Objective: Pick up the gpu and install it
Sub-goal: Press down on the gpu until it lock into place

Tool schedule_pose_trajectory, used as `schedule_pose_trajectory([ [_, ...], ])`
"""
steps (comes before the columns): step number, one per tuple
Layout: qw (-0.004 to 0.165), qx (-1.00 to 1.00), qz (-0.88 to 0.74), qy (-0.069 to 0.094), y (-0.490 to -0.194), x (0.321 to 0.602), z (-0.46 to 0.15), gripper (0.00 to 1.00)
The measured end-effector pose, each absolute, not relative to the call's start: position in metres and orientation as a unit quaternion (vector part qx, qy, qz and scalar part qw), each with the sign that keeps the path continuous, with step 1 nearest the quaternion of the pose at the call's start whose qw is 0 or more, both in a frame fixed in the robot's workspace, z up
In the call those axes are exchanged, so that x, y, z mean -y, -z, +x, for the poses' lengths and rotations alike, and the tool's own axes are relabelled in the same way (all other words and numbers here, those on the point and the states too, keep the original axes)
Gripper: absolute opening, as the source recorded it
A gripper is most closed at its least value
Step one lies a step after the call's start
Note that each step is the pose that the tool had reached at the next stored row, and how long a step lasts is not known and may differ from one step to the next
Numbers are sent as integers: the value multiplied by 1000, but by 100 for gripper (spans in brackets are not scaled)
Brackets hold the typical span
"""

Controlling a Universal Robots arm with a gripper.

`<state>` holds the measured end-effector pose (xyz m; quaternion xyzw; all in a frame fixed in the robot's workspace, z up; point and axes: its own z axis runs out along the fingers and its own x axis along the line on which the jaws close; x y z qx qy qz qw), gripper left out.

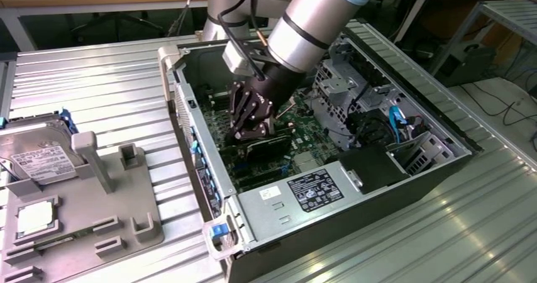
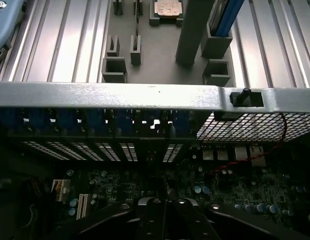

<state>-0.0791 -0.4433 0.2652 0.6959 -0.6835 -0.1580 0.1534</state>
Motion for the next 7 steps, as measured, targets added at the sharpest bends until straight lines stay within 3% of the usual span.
schedule_pose_trajectory([
  [7, 152, 684, 696, 157, -265, 443, -80, 10],
])
